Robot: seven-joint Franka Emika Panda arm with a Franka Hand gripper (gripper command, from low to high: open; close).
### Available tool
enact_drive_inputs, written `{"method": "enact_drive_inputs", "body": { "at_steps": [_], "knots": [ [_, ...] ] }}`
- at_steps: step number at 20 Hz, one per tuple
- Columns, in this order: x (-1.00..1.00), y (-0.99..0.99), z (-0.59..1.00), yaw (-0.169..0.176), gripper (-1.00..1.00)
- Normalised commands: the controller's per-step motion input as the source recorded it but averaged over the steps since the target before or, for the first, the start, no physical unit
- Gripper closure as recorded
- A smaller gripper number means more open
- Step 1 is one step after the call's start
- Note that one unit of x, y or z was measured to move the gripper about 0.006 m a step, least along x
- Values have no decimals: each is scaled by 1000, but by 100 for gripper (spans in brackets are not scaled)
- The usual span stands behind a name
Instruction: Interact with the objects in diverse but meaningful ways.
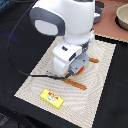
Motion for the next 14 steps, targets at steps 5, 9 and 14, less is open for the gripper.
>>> {"method": "enact_drive_inputs", "body": {
  "at_steps": [5, 9, 14],
  "knots": [
    [-114, 257, 853, 0, 100],
    [-179, 305, 767, 0, 100],
    [-261, 314, 649, 0, 100]
  ]
}}
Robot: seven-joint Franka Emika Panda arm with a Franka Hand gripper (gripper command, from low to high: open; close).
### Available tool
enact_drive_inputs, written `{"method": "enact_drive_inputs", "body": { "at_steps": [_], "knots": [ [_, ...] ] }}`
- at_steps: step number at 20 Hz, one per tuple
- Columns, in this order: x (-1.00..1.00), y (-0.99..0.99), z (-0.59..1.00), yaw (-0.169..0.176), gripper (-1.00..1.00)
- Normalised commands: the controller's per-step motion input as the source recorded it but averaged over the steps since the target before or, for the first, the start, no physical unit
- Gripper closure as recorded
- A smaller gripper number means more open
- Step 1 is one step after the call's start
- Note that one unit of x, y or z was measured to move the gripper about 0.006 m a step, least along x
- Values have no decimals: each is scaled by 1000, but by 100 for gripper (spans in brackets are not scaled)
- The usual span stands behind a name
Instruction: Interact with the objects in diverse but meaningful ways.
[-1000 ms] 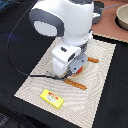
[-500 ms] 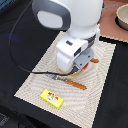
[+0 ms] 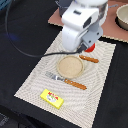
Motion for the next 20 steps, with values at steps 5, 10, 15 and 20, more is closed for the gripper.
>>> {"method": "enact_drive_inputs", "body": {
  "at_steps": [5, 10, 15, 20],
  "knots": [
    [-247, 284, 525, 0, 100],
    [-309, 414, 206, 10, 100],
    [-530, 588, -9, 34, 100],
    [-678, 698, -3, 42, 100]
  ]
}}
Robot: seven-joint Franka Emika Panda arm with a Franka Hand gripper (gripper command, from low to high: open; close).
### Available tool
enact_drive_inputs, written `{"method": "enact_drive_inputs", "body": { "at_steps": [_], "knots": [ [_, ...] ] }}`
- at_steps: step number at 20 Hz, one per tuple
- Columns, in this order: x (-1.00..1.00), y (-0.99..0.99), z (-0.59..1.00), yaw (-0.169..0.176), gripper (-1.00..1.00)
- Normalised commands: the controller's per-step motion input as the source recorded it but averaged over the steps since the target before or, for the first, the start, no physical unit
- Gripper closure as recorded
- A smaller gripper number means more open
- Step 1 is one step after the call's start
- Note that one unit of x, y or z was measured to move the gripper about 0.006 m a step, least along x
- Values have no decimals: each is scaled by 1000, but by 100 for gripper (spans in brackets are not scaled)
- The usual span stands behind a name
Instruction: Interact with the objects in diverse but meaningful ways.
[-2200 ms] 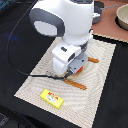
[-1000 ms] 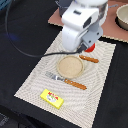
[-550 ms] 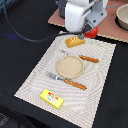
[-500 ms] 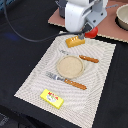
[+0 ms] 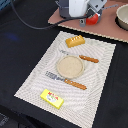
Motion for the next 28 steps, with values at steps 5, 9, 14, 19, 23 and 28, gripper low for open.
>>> {"method": "enact_drive_inputs", "body": {
  "at_steps": [5, 9, 14, 19, 23, 28],
  "knots": [
    [-740, 678, 0, 45, 100],
    [-720, 655, -5, 45, 100],
    [-791, 541, -87, 56, 100],
    [-739, 497, -141, 63, 100],
    [-718, 464, -149, 56, 100],
    [-527, 209, -149, 43, 100]
  ]
}}
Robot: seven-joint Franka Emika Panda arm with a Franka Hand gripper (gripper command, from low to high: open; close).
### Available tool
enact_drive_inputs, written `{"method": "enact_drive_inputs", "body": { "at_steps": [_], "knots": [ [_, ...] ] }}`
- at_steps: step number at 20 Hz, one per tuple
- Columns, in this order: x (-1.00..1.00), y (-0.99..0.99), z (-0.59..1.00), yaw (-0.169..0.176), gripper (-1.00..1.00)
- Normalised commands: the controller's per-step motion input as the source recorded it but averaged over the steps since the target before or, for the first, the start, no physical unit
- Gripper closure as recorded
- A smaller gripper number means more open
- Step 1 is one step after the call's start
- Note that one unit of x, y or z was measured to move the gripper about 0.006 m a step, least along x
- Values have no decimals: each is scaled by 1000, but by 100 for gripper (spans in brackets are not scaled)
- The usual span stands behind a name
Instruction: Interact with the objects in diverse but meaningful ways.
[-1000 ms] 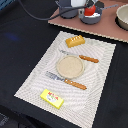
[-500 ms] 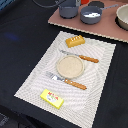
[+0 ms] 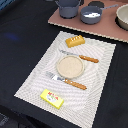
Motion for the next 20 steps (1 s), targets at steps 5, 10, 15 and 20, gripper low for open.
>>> {"method": "enact_drive_inputs", "body": {
  "at_steps": [5, 10, 15, 20],
  "knots": [
    [-254, 1, -108, 23, 100],
    [-291, 66, -184, 25, 100],
    [-399, 178, -331, 56, 100],
    [-381, 147, -353, 51, 100]
  ]
}}
